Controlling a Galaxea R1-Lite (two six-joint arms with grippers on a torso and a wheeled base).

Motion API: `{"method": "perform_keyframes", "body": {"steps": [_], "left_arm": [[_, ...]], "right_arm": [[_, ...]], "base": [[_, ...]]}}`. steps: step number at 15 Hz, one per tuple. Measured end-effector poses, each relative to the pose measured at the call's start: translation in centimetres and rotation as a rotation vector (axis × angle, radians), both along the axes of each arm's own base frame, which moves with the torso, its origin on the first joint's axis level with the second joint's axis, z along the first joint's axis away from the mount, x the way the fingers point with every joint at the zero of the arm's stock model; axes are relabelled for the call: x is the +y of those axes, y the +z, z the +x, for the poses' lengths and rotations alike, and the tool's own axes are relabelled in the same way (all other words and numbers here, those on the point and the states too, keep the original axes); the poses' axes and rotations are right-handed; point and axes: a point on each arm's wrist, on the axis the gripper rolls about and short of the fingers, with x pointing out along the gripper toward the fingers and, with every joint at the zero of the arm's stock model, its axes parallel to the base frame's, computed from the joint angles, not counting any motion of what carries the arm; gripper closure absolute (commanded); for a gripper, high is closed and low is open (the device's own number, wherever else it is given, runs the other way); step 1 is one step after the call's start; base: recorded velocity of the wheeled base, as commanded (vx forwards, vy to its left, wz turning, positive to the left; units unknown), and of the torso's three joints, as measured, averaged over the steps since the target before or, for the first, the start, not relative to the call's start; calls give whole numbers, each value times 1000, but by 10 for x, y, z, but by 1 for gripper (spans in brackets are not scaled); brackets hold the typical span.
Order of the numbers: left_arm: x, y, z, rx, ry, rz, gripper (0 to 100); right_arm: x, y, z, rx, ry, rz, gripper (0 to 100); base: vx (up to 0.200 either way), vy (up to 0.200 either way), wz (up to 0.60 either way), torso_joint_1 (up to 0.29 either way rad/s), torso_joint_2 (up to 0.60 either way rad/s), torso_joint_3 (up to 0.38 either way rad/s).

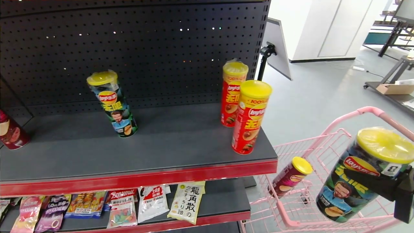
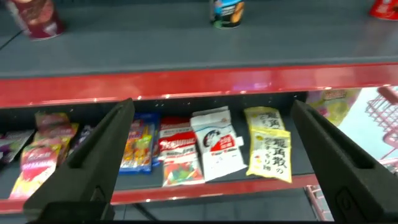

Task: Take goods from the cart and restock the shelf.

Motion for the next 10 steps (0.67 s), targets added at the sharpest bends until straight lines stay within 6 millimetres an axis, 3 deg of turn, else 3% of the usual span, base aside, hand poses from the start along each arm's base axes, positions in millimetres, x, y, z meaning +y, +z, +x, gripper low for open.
{"method": "perform_keyframes", "body": {"steps": [3,10], "left_arm": [[0,0,0,1,0,0,0],[0,0,0,1,-2,1,0]], "right_arm": [[2,-3,-5,11,84,22,100],[13,-9,-21,4,389,53,100]], "base": [[0,0,0,0,0,0],[0,200,0,4,0,0]]}}
